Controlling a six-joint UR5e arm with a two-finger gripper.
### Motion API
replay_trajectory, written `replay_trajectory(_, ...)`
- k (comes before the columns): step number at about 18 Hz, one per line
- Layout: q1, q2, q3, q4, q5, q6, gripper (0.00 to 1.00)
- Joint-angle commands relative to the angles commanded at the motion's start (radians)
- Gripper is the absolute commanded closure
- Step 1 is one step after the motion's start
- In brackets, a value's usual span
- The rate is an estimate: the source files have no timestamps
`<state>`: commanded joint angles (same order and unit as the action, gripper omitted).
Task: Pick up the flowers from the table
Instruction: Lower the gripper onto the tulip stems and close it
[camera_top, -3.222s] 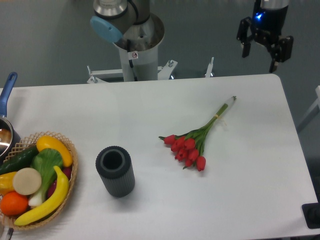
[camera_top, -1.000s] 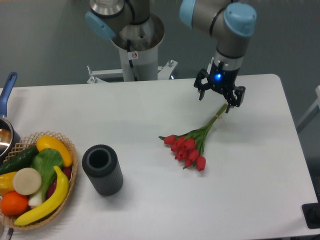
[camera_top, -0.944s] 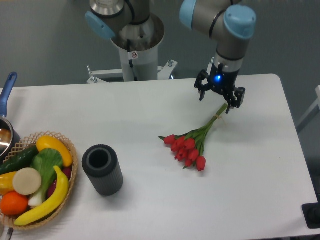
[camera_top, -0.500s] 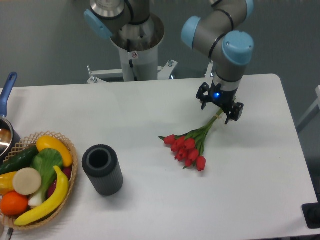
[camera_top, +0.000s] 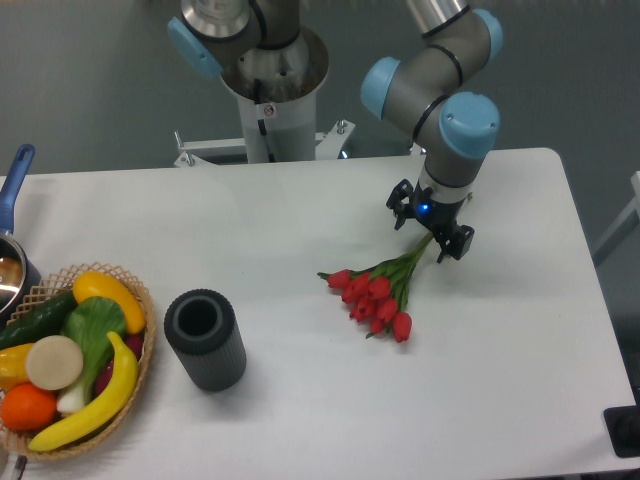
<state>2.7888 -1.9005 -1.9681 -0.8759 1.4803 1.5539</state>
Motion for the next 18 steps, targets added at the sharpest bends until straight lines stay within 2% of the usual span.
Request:
replay_trajectory(6,-0.002,-0.011,0.000,0.009,0.000,0.002,0.00)
replay_trajectory(7,0.000,-0.012,0.000,0.009,-0.002,0.002,0.06)
replay_trajectory(9,0.000,-0.012,0.005,0.009,0.000,0.002,0.27)
replay_trajectory(10,0.000,-0.014,0.008,0.009,0.000,0.002,0.34)
replay_trajectory(13,0.000,-0.014,0.011,0.008,0.000,-0.002,0.44)
replay_trajectory(15,0.000,-0.014,0.011,0.008,0.000,-0.003,0.46)
replay_trajectory(18,-0.002,-0.012,0.012,0.006,0.000,-0.011,0.60)
